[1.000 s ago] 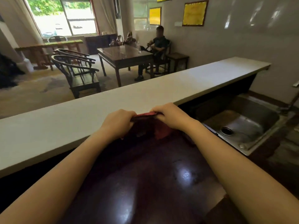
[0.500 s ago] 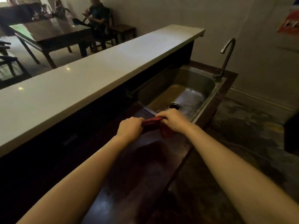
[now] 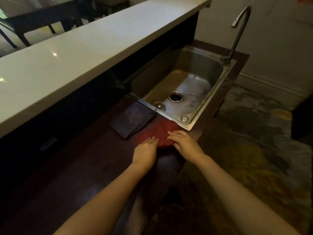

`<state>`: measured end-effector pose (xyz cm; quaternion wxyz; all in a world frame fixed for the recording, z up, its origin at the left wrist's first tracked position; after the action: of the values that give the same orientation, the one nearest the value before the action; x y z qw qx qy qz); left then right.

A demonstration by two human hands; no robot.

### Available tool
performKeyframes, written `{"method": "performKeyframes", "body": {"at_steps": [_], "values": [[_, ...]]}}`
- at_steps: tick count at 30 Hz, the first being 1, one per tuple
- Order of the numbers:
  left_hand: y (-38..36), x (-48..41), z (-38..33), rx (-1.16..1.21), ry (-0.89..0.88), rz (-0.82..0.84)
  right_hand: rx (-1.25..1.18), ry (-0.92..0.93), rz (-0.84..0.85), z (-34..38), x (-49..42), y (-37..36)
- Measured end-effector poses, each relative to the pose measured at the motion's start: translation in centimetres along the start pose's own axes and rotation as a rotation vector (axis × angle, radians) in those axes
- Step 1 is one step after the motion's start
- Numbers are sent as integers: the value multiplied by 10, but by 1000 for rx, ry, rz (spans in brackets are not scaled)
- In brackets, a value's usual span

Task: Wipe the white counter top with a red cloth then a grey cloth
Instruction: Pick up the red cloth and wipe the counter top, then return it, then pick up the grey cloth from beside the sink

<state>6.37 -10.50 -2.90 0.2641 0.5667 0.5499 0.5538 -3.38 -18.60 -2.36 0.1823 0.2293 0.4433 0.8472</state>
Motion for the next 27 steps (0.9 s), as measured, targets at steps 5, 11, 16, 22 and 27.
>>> {"method": "performKeyframes", "body": {"at_steps": [5,11,16,22,27], "values": [[-23,7,-5,-21,24,44,122,36,52,-1,10,-19],[-44,17,-8,-77,43,66,262,12,231,-1,18,-40],[-17,4,6,100,-53,172,193,-58,272,18,-9,3],[71,-31,90,109,165,-117,298,95,97,76,-97,38],[42,-50,118,62,230,39,524,131,282,78,-152,-2]]}}
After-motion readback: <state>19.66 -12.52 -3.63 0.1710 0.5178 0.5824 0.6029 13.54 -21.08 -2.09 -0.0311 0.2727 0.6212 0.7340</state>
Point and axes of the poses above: each hand's wrist, its own x-axis away from the middle knuckle, its own y-axis out of the back of the hand, z = x × y, the point moved 8 cm from there along -x, towards the middle knuckle, and after that the axes turned 10 degrees about z, right-handed, at the moved point
